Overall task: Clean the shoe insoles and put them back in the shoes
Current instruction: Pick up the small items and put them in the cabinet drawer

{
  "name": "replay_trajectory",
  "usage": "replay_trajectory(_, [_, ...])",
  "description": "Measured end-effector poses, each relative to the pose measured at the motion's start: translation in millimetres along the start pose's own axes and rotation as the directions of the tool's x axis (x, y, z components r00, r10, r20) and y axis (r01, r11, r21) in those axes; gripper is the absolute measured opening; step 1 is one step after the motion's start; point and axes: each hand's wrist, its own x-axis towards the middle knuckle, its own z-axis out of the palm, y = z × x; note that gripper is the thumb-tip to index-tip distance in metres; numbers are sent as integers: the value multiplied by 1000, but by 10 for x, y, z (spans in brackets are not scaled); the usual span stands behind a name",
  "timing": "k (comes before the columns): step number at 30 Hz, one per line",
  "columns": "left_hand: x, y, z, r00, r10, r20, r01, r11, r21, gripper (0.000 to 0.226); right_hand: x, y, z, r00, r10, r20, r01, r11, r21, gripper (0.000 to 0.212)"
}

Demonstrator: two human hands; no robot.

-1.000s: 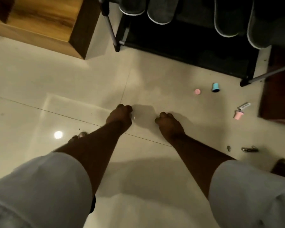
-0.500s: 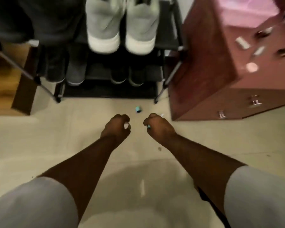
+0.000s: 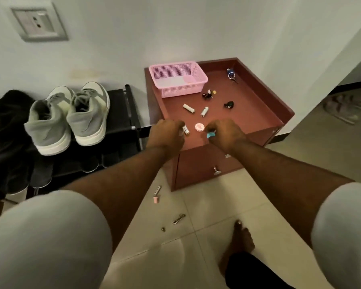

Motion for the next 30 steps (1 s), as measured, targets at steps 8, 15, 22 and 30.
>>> replay_trajectory(8, [914,-159,252,993,-111,50,108,992,62,32,745,430,234,995,73,-62,-73,997,5,37])
replay_trajectory(15, [1147,-250,468,988,-119,96,98,974,206,37,815,655,384,998,-17,-57,20,998,65,34])
replay_trajectory(22, [402,-86,318,992,-127,-28,120,978,-171,41,35,357,417,974,-107,-197,135,982,134,35])
replay_trajectory(30, [-1631,-638,1268,952,-302,-42,279,919,-279,58,-930,87,1766,941,-237,241,201,966,165,23])
